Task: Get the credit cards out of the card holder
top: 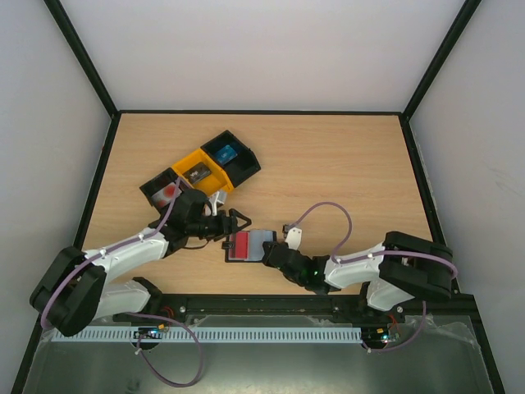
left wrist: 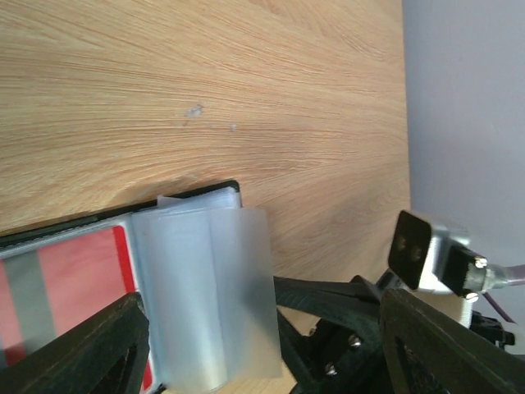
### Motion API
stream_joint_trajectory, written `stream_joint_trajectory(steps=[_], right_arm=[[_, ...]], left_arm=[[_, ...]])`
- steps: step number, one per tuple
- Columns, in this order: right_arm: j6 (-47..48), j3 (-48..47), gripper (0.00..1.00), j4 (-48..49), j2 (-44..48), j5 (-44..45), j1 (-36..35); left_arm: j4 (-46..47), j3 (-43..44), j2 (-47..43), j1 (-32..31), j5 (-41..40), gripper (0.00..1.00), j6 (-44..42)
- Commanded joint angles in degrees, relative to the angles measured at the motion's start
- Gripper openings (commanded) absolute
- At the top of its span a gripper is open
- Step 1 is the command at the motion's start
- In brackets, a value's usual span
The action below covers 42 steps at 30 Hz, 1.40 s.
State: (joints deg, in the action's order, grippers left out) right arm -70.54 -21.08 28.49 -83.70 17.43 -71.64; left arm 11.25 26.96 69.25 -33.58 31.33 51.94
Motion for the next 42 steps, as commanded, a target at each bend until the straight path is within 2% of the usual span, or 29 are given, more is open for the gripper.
stream_joint_trajectory(steps=[1,5,10,15,18,23,27,37,42], right_arm=[[0.0,1.3,0.02,-4.3,2.5,5.6,-0.3],[-0.1,1.3,0.05,-8.0,4.8,7.6,-0.3],[-0.2,0.8,0.15,-12.9,9.0,9.7,-0.3],[2.8,0.2,0.22,-9.9,12.2,5.2,-0.3],[5.0,-1.2,0.24,-5.8,11.2,-0.2,-0.3],[5.9,-4.8,0.24,1.1,4.9,-8.8,-0.3],[5.5,-7.4,0.21,5.2,-0.8,-12.3,-0.3],[3.4,-8.9,0.18,6.9,-9.0,-12.0,-0.3],[2.3,-7.6,0.16,3.5,-9.8,-9.1,0.2]], left_arm=[[-3.8,0.5,-0.3,-0.3,-2.7,0.77,-3.0],[-3.4,-0.5,0.4,-0.3,-2.8,0.76,-3.4],[-1.8,-1.1,2.6,-0.3,-2.2,0.75,-3.6],[0.5,-2.0,5.7,-0.3,-1.2,0.63,-3.4],[1.6,-2.9,6.8,-0.3,-1.1,0.57,-3.3],[2.2,-4.3,7.6,-0.2,-2.0,0.45,-3.3],[1.8,-5.5,7.3,0.0,-2.7,0.38,-3.3],[0.6,-6.9,7.0,0.6,-4.4,0.3,-3.7],[0.5,-7.4,7.0,0.8,-4.7,0.28,-3.8]])
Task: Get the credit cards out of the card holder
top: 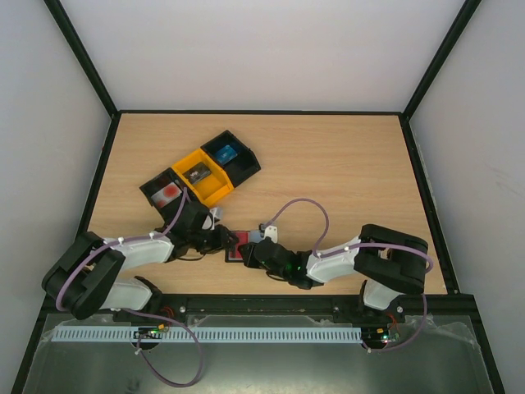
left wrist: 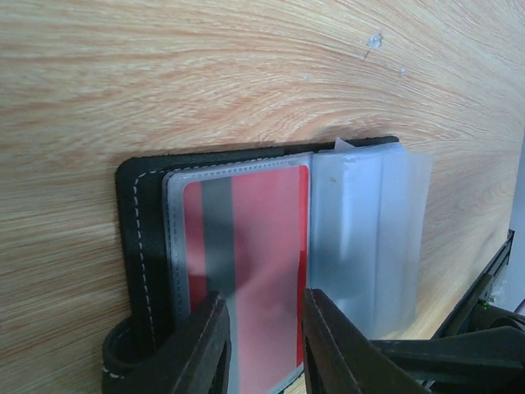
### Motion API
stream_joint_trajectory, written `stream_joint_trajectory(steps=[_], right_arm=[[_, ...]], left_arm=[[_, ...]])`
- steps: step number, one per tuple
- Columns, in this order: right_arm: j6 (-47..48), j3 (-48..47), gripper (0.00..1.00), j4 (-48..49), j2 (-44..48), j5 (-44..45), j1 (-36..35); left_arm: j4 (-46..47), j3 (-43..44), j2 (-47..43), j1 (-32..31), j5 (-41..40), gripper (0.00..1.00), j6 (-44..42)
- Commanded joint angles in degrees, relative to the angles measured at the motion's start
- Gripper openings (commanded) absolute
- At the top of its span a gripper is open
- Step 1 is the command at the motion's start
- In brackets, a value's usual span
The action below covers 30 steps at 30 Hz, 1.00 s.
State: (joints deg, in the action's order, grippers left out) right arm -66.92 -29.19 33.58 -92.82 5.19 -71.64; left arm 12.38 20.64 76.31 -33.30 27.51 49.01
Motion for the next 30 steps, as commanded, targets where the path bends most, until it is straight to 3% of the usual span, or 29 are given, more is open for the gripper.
stream_joint_trajectory(steps=[1,8,18,24,30], right_arm=[[-1.6,1.1,0.16,-2.2,-0.6,3.7,0.2],[-4.3,5.5,0.15,-2.8,0.7,6.9,0.4],[0.5,2.5,0.17,-6.8,5.7,7.1,0.4],[4.4,0.8,0.18,-4.5,4.9,4.0,0.5],[5.4,-1.3,0.17,-3.4,0.6,1.9,2.3]], left_arm=[[-0.9,-1.0,-0.2,0.5,-1.1,0.27,-1.1],[-6.3,0.4,-1.5,1.0,-4.3,0.27,-3.8],[-9.8,2.3,-6.2,1.1,-5.0,0.31,-2.8],[-6.0,3.4,-5.5,1.2,0.1,0.34,-0.9],[-3.1,2.0,-1.2,1.3,-1.4,0.26,-1.4]])
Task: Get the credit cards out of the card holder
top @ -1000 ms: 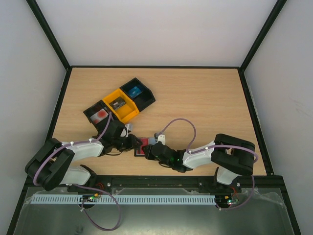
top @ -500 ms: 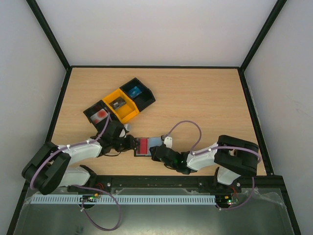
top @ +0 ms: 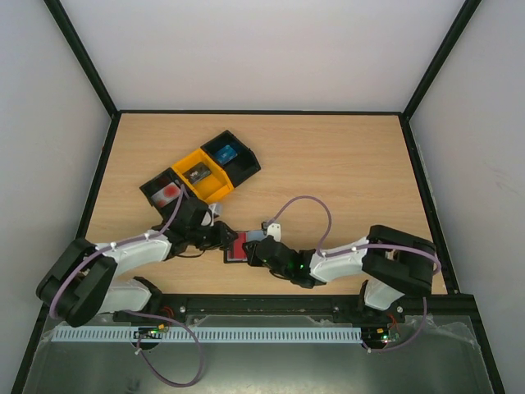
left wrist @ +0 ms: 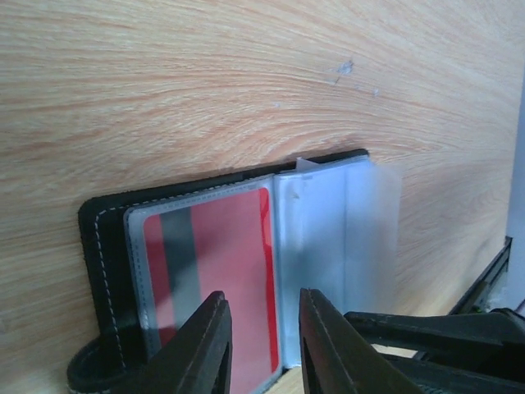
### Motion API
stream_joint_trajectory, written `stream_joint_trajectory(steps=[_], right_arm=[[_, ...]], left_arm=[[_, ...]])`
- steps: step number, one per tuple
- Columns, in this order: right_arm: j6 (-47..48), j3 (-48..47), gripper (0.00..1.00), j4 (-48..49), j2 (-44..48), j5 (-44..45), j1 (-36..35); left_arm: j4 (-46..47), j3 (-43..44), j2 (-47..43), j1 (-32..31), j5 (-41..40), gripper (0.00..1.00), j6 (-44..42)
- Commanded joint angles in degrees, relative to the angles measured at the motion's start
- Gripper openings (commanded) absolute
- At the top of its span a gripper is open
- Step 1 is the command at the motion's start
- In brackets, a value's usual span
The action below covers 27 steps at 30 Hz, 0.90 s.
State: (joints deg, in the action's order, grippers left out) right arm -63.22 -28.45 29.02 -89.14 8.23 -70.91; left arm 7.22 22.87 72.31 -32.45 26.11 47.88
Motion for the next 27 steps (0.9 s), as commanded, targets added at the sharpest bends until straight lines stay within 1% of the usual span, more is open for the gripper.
stream_joint_trajectory(steps=[1,6,13,18,24,27], right_arm=[[1.4,-1.9,0.17,2.2,-3.9,-2.0,2.1],[0.8,-1.6,0.17,3.9,-6.1,-2.5,3.4],[-0.6,0.4,0.17,5.9,-8.0,-3.4,4.2],[-1.5,1.6,0.17,5.7,-7.3,-2.4,4.2],[-0.9,0.3,0.17,4.4,-6.7,-2.8,4.3],[-1.2,0.2,0.17,5.4,-7.4,-3.5,4.2]], left_arm=[[2.3,-0.5,3.7,0.4,-0.3,0.25,-0.6],[1.9,-1.3,6.2,0.8,-1.4,0.25,-1.7],[-0.4,-1.4,3.4,0.8,-2.8,0.26,-2.8],[-2.6,-1.2,1.4,1.0,-4.5,0.29,-3.6],[-1.9,-2.4,2.1,1.1,-4.7,0.29,-4.0],[-1.3,-2.9,2.8,1.1,-4.1,0.29,-3.9]])
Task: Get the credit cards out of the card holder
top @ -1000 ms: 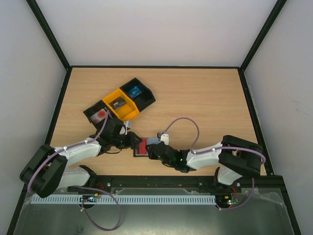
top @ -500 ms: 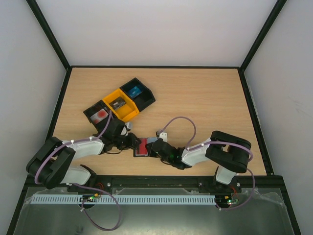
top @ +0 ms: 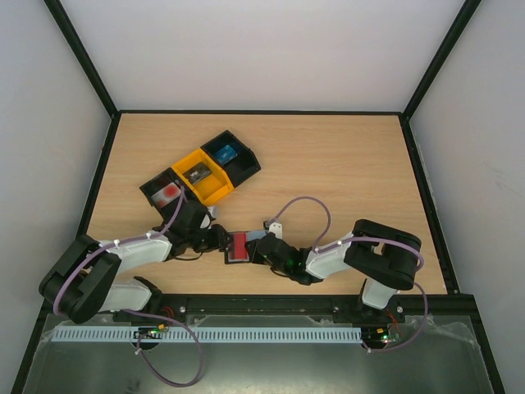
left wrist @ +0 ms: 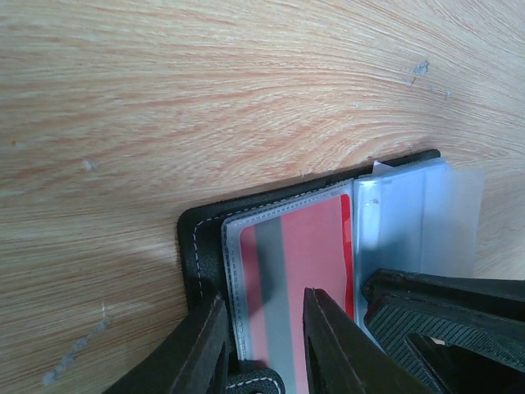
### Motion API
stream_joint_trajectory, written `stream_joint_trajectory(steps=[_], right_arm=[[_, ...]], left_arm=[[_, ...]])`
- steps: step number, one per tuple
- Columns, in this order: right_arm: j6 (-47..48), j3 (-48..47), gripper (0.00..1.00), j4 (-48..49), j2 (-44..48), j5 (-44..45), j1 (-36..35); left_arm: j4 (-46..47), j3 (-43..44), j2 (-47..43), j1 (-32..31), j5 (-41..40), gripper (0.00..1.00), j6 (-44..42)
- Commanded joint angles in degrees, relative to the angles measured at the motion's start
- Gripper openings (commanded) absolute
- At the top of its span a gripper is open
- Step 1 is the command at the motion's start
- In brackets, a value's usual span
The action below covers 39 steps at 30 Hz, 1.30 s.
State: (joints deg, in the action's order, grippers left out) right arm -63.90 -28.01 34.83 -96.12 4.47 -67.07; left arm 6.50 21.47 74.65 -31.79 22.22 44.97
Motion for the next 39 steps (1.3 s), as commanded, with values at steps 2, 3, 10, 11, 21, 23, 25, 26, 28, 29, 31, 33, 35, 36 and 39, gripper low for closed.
stream_joint_trajectory(steps=[2,3,10,11,21,23,25,26,28,29,31,33,35,36,39], right_arm=[[-0.8,0.0,0.17,0.6,-1.2,-0.3,0.4],[-0.9,-0.1,0.17,0.9,-1.4,-0.4,0.4],[-0.8,-1.0,0.17,1.3,-3.0,-1.4,0.3],[-0.9,-1.0,0.17,1.4,-3.1,-1.3,0.4],[-1.4,-0.8,0.17,3.1,-4.3,-1.3,0.5],[-1.3,-0.9,0.17,3.1,-4.3,-1.3,0.5],[-1.2,-1.3,0.17,2.7,-4.5,-1.3,0.6],[-1.1,-1.5,0.17,2.3,-4.6,-1.2,0.6],[-1.1,-2.0,0.17,1.3,-4.6,-0.9,0.7],[-1.2,-2.0,0.17,1.1,-4.5,-0.6,0.7],[-1.3,-2.0,0.17,1.1,-4.3,-0.3,0.7],[-1.7,-2.1,0.17,0.8,-4.2,0.1,0.8],[-2.1,-2.3,0.17,0.2,-4.2,0.6,0.8],[-2.3,-2.3,0.17,0.0,-4.1,0.9,0.8],[-2.6,-2.1,0.17,-0.4,-3.6,1.5,0.8]], left_arm=[[-0.2,-1.7,0.7,0.5,0.2,0.29,-1.0],[-0.1,-1.9,0.7,0.4,0.5,0.29,-0.9],[0.3,-2.0,0.4,0.4,0.8,0.29,-0.4],[0.2,-2.0,0.4,0.4,0.7,0.29,-0.4],[1.2,-2.2,1.6,0.4,1.1,0.29,0.4],[1.3,-2.2,1.6,0.5,1.1,0.29,0.6],[1.3,-2.4,1.4,0.4,0.9,0.29,0.7],[1.3,-2.4,1.3,0.4,0.8,0.29,0.7],[1.4,-2.5,1.5,0.4,0.8,0.29,1.0],[1.6,-2.6,1.5,0.4,0.9,0.29,1.0],[1.8,-2.6,1.8,0.5,0.9,0.29,1.1],[1.9,-2.5,2.2,0.4,1.2,0.27,0.9],[2.0,-2.6,2.2,0.4,1.4,0.23,1.0],[2.0,-2.5,2.0,0.4,1.5,0.22,1.1],[0.9,-1.7,0.5,0.4,2.0,0.22,1.3]])
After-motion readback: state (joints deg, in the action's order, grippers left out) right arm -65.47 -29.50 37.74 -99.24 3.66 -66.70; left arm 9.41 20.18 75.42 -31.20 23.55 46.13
